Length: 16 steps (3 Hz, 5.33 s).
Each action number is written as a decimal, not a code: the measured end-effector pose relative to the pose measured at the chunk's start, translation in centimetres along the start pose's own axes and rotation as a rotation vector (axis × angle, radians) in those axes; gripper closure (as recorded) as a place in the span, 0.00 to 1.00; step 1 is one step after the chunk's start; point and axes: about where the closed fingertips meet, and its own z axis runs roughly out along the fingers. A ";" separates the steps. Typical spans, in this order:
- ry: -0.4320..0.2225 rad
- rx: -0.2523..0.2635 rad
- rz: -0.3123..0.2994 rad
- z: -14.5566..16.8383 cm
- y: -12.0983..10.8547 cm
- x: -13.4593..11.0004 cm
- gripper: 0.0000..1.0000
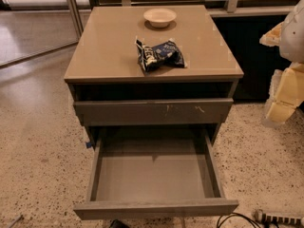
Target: Place blue chip bag into middle drawer
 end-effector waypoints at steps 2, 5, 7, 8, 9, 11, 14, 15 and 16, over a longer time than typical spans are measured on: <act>-0.040 -0.014 -0.076 1.8 -2.2 -3.1 0.00; -0.171 -0.043 -0.201 12.0 -13.5 -15.1 0.00; -0.164 -0.081 -0.137 19.1 -16.7 -15.8 0.00; -0.210 -0.104 -0.184 21.5 -17.8 -18.1 0.00; -0.251 -0.118 -0.253 23.8 -19.5 -21.6 0.02; -0.254 -0.113 -0.251 23.6 -19.6 -21.6 0.55; -0.254 -0.113 -0.251 23.6 -19.6 -21.6 1.00; -0.339 -0.129 -0.290 22.0 -18.0 -22.9 1.00; -0.401 -0.091 -0.328 17.4 -15.2 -23.3 1.00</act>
Offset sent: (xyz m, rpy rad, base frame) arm 0.0762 0.0602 -0.0164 0.0489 0.0077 0.2091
